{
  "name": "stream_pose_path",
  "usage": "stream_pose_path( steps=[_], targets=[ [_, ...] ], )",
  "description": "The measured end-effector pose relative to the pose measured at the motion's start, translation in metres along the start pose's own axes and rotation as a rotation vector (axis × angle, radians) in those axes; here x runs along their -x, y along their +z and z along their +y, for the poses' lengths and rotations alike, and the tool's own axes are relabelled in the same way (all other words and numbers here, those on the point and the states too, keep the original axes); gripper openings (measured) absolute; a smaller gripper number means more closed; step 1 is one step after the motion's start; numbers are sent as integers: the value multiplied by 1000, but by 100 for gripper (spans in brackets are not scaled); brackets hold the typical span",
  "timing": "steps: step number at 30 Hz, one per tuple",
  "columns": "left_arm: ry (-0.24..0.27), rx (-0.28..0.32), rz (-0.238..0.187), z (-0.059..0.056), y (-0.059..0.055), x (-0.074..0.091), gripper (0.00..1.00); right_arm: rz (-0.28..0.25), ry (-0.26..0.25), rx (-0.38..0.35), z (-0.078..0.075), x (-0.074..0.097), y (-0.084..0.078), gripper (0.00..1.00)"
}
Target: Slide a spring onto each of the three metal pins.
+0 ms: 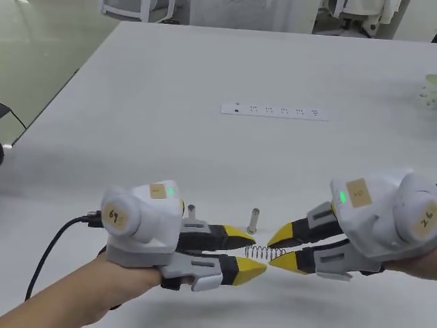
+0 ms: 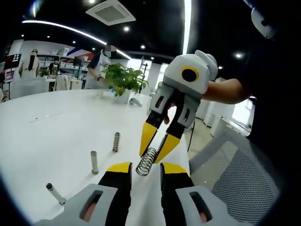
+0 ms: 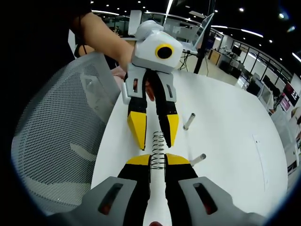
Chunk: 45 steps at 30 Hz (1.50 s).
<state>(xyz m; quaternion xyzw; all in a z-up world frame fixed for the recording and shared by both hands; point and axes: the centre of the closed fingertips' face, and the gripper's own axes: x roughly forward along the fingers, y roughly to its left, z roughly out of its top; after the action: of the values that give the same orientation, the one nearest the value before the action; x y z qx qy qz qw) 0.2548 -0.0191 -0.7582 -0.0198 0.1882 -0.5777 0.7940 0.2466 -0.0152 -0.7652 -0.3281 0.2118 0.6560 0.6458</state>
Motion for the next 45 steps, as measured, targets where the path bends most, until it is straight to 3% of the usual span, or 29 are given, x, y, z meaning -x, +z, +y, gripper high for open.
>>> stream_pose_path(
  steps=[10,38,45],
  targets=[
    [-1,-6,7,0,-2,1,6,-2,7,4,3,-2,0,8],
    [-42,-30,33,-6,-4,0,2,-21,1,-47,6,-3,-2,10],
    [-40,-26,25,-5,-1,4,2,-2,-22,-84,2,2,-16,11]
  ],
)
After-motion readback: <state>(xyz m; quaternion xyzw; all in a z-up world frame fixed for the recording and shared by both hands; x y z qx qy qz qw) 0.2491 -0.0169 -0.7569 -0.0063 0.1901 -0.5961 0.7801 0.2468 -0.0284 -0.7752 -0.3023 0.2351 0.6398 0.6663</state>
